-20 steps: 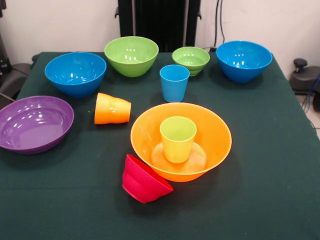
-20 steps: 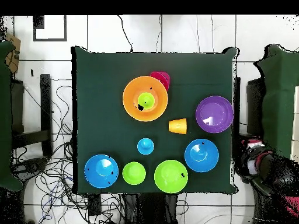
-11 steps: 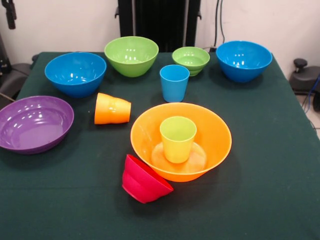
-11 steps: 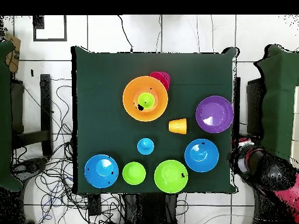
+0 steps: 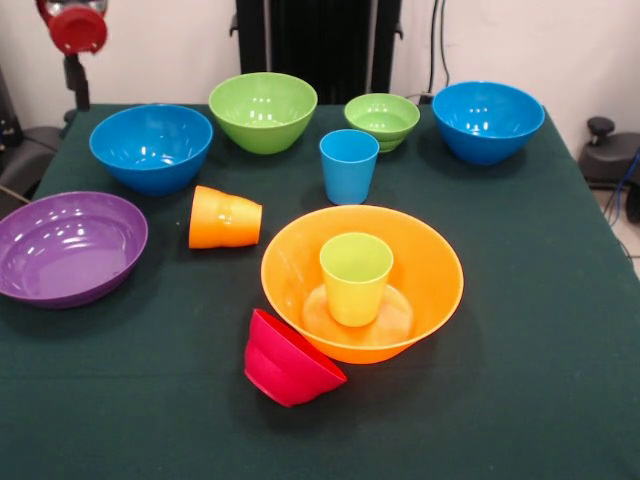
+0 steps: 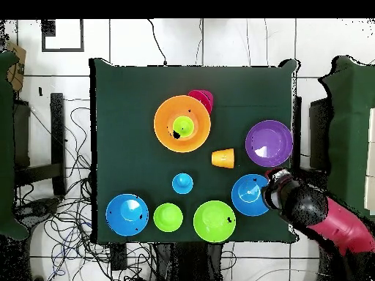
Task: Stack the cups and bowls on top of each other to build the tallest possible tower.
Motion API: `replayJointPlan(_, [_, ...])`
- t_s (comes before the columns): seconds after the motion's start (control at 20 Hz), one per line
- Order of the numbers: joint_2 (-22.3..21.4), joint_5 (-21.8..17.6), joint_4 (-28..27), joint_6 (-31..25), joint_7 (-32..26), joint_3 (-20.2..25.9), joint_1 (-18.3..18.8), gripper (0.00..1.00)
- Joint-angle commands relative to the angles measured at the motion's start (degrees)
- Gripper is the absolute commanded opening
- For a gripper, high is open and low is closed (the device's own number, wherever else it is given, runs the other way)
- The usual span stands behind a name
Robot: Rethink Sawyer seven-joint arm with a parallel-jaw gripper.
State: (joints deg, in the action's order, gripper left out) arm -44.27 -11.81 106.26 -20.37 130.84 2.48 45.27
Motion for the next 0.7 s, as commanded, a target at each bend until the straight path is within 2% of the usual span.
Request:
replayJointPlan(0.05, [9.59,-3.47,0.81,6.81,3.78,0.36,-2.11,1.0])
replayJointPlan(0.2, [11.59,-2.38,-0.43,8.26,4.77,-0.73,-3.1,1.0])
replayJointPlan(0.5, [8.34,-1.17,1.81,5.35,2.05,1.3,-1.77,1.0])
replayJointPlan(0.7, [7.04,-1.23,5.27,7.9,3.45,2.01,-2.34,1.0])
